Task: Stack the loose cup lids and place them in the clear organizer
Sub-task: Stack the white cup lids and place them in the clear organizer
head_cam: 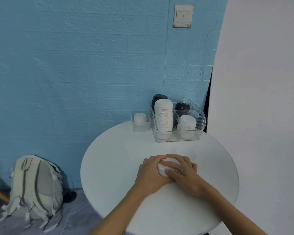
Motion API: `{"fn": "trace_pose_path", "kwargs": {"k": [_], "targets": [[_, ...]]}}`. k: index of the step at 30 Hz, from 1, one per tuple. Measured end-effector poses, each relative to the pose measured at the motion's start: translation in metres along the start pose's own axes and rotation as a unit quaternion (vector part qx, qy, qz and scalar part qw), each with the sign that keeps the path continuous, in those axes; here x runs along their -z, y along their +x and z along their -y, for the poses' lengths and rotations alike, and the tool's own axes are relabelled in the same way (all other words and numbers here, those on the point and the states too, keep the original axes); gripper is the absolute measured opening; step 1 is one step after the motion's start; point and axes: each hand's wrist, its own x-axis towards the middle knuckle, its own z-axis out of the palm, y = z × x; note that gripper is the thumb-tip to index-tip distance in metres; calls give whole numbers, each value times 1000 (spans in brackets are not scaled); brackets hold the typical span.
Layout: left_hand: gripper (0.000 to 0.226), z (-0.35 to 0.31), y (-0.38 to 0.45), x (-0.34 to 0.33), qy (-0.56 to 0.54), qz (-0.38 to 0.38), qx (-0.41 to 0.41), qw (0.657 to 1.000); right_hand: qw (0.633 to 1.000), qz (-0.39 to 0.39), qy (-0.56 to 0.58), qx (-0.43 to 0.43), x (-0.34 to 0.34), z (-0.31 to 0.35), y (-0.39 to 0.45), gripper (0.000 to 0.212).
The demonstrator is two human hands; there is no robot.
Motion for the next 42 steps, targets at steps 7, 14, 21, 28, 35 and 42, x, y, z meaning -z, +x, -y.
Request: {"fn": "trace_pose_path", "kwargs": {"k": [7,14,21,28,35,42], "targets": [[68,0,0,2,13,-5,4,1000,991,-131,30,0,10,-4,12,8],[88,2,0,2,-3,1,25,1000,983,-83,-55,-156,24,-31,44,77],[88,3,1,0,-7,-1,32,999,966,-44,-175,-187,18,-40,45,52],[97,0,0,1,-27,10,57,998,969,-175,122,-121,37,-12,40,60],[125,-4,0,3,-32,23,77,996,958,-168,225,-64,11,9,31,54],[107,-1,0,4,-42,10,63,997,979,-85,174,-58,5,-11,23,47]]}}
